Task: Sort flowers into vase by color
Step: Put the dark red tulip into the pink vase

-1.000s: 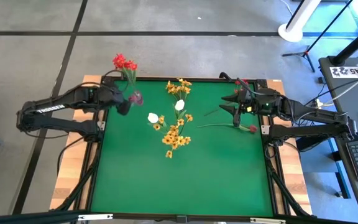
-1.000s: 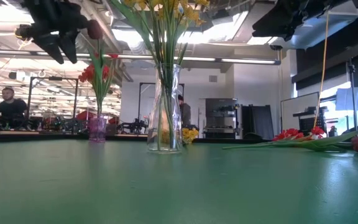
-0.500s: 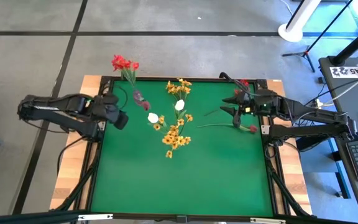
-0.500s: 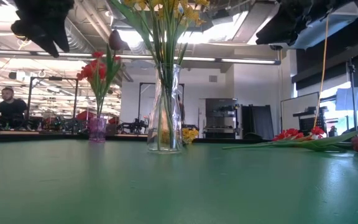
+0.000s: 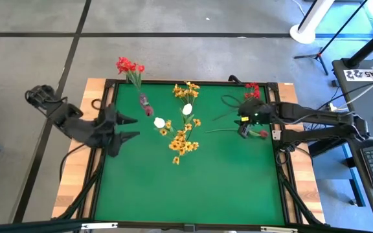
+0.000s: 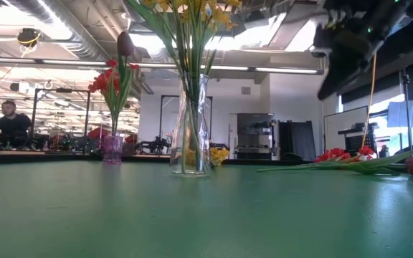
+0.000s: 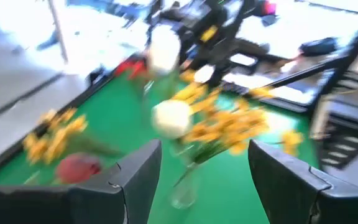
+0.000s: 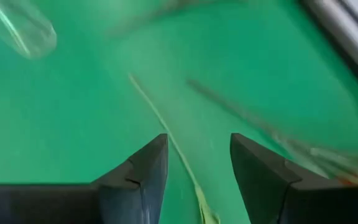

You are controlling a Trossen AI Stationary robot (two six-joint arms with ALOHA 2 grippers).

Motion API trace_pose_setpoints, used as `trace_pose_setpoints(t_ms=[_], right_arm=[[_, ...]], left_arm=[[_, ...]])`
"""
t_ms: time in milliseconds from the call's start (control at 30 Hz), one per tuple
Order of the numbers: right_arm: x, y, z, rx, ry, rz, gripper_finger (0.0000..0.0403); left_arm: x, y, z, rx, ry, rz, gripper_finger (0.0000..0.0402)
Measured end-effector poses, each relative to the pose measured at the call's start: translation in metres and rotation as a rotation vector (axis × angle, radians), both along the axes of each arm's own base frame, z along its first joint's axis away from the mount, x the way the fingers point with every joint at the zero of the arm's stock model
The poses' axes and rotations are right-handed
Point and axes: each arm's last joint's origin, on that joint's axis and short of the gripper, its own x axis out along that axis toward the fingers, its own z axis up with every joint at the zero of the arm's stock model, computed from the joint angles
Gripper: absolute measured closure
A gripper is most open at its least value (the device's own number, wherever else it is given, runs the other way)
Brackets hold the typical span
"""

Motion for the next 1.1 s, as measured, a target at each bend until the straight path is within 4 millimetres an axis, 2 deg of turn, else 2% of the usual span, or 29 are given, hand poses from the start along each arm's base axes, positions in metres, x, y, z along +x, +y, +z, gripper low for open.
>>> trace_pose_setpoints(t_ms=[133, 333, 533, 700, 900, 1100], right_arm=[[0.004, 0.0, -0.016, 0.062, 0.151, 0.02, 0.0231], [0.003, 0.002, -0.04, 0.175, 0.406, 0.018, 0.0231], [0.004, 0.001, -0.055, 0.192, 0.572, -0.003, 0.0231], [0.006, 0.0, -0.076, 0.176, 0.619, 0.007, 0.0231], [0.012, -0.003, -0.085, 0.142, 0.64, -0.073, 0.0231], [0.013, -0.003, -0.094, 0.153, 0.585, -0.115, 0.0231]], left_arm=[[0.0, -0.017, 0.004, 0.061, -0.048, -0.07, 0.0168], [0.005, -0.04, -0.003, 0.118, -0.025, -0.113, 0.0168], [0.01, -0.052, -0.01, 0.15, -0.004, -0.115, 0.0168], [0.011, -0.054, -0.011, 0.14, -0.003, -0.115, 0.0168], [0.011, -0.054, -0.01, 0.139, -0.006, -0.114, 0.0168], [0.011, -0.054, -0.01, 0.138, -0.006, -0.114, 0.0168]])
